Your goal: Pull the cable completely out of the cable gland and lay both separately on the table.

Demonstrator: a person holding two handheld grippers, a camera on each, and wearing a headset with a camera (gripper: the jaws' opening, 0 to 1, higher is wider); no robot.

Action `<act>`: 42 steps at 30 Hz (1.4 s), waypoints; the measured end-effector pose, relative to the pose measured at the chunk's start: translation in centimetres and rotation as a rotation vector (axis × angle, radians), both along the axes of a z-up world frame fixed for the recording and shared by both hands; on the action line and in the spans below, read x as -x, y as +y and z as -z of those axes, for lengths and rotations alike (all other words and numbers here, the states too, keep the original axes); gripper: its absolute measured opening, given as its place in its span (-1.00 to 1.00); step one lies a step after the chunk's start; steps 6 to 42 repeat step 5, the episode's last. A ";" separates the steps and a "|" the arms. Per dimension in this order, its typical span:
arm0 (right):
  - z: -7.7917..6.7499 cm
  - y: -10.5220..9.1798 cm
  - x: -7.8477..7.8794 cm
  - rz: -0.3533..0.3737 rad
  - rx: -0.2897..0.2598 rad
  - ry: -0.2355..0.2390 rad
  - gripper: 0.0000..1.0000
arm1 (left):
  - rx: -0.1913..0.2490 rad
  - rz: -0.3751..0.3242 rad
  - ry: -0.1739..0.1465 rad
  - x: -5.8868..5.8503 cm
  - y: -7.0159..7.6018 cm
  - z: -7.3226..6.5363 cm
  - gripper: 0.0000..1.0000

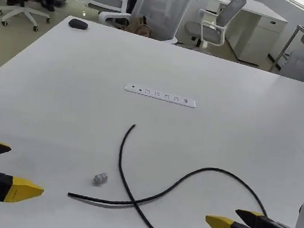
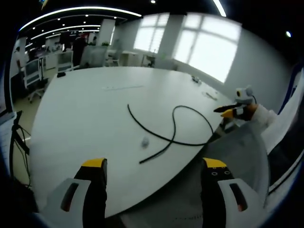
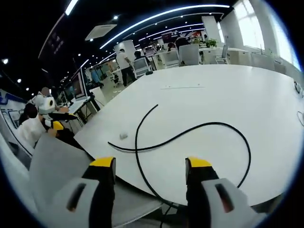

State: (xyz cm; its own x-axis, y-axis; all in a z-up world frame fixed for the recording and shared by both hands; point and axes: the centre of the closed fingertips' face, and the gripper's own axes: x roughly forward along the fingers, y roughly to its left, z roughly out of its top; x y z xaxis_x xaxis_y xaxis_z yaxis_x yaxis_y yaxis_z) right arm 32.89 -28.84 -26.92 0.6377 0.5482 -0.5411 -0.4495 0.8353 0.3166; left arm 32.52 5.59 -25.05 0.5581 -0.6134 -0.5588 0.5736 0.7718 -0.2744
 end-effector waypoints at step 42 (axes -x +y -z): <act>0.0 0.2 0.7 0.009 0.007 0.006 0.22 | 0.039 -0.010 -0.007 -0.1 -1.0 -0.2 0.62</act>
